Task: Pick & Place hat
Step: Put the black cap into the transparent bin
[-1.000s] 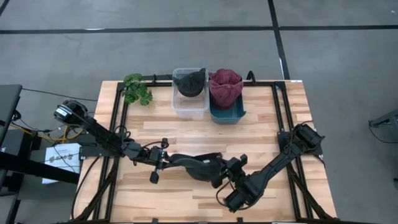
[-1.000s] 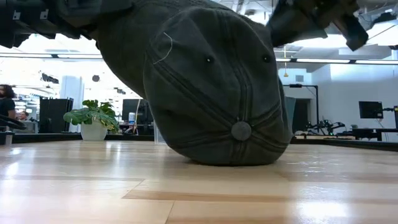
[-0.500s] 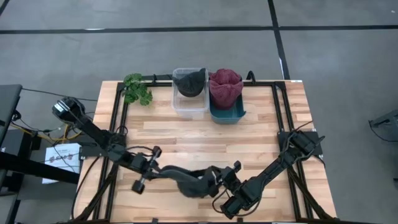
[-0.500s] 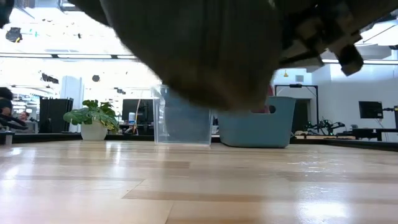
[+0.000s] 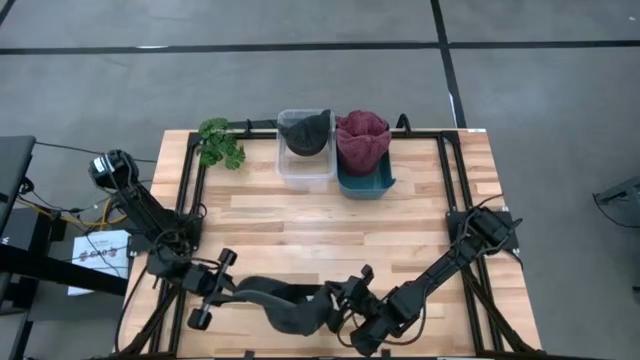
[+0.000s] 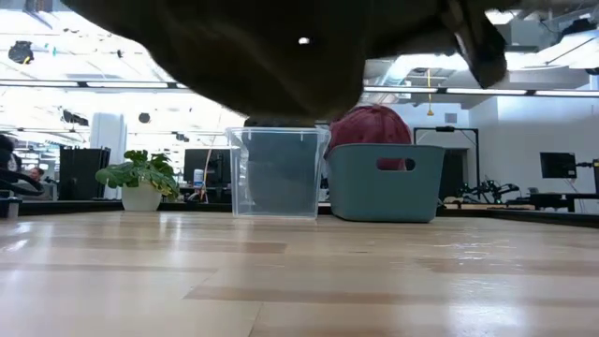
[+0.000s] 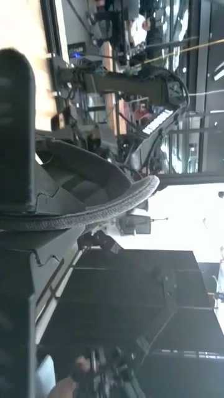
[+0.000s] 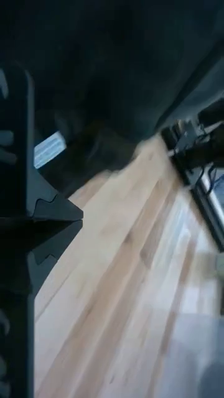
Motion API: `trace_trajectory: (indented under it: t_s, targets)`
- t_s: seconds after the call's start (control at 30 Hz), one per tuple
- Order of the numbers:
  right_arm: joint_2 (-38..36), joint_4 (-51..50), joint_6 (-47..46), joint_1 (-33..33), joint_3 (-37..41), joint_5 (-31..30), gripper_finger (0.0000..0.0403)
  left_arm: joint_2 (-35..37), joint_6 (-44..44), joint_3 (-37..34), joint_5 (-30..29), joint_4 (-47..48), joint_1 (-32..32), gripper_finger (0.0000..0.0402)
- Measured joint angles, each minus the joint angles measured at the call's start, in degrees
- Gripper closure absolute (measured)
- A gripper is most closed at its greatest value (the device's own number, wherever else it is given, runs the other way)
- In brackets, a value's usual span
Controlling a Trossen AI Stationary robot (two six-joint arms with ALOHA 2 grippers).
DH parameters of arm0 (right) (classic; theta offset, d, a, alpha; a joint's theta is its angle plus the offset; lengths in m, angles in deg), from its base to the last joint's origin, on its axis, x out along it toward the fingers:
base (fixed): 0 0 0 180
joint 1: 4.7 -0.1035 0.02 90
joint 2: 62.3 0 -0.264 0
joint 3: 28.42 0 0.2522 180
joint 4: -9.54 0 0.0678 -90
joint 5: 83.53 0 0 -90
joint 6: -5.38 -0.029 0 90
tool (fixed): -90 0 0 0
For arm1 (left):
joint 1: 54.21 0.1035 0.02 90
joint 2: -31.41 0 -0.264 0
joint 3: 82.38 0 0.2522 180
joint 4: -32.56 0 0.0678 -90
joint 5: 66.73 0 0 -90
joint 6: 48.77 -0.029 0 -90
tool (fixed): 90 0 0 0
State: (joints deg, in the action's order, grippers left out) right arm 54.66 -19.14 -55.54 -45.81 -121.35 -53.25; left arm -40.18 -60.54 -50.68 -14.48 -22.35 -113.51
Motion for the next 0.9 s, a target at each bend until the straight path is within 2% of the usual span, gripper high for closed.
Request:
trace_trajectory:
  t_s: [0.1,0.17,0.3,0.47,0.63,0.9]
  targets:
    - [0.02,2.88,7.36,-1.07,-2.24,0.88,0.0403,0.0,-0.02,0.0,-0.86,0.71,0.2,0.0389]
    - [-0.02,6.57,15.64,-2.29,-3.39,3.15,0.0403,0.0,-0.02,0.0,-1.44,0.66,0.1,0.0388]
    - [-0.03,18.61,30.89,-4.72,-3.6,8.59,0.0403,0.0,-1.19,0.0,-3.78,0.72,0.09,0.0388]
    - [-0.09,27.49,41.02,-7.16,-3.66,14.19,0.0403,0.0,-1.47,0.0,-7.22,0.88,0.23,0.0388]
    - [-0.09,30.31,44.89,-9.89,-3.66,14.4,0.0403,0.0,-1.54,0.0,-7.02,1.32,0.47,0.0388]
    - [-0.09,29.94,40.72,-9.06,-3.66,14.82,0.0403,0.0,-1.73,0.0,-7.69,1.33,0.47,0.0387]
